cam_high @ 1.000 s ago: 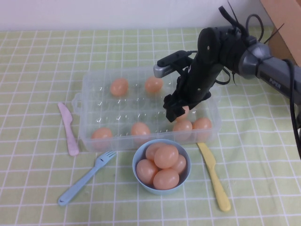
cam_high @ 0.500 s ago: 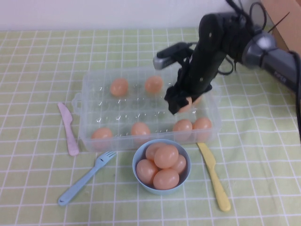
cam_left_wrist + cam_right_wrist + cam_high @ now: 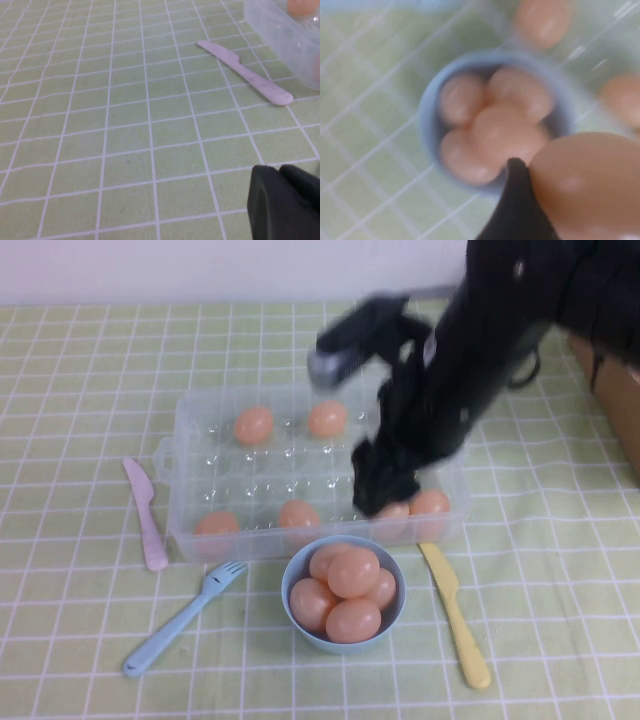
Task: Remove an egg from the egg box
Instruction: Place the egg in the bowl
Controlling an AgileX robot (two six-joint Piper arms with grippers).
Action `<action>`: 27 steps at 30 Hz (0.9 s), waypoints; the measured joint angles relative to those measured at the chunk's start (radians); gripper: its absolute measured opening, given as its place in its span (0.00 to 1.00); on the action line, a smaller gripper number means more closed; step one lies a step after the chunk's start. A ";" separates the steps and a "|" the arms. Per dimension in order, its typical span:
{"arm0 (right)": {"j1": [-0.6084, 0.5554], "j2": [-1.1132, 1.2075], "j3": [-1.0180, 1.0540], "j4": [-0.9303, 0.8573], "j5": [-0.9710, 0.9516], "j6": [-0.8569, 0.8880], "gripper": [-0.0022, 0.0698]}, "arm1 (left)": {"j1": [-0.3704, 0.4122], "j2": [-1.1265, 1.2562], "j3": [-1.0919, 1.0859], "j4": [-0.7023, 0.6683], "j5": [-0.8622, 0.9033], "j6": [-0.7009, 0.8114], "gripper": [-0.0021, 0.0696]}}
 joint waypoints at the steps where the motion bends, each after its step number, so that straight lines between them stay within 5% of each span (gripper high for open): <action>1: 0.021 -0.020 0.059 0.000 0.000 -0.005 0.65 | 0.000 0.000 0.000 0.000 0.000 0.000 0.02; 10: 0.097 -0.050 0.227 0.012 -0.276 -0.118 0.65 | 0.000 0.000 0.000 0.000 0.000 0.000 0.02; 20: 0.097 0.035 0.227 0.163 -0.303 -0.407 0.65 | 0.000 0.000 0.000 0.000 0.000 0.000 0.02; 27: 0.099 0.062 0.227 0.178 -0.303 -0.441 0.65 | 0.000 0.000 0.000 0.000 0.000 0.000 0.02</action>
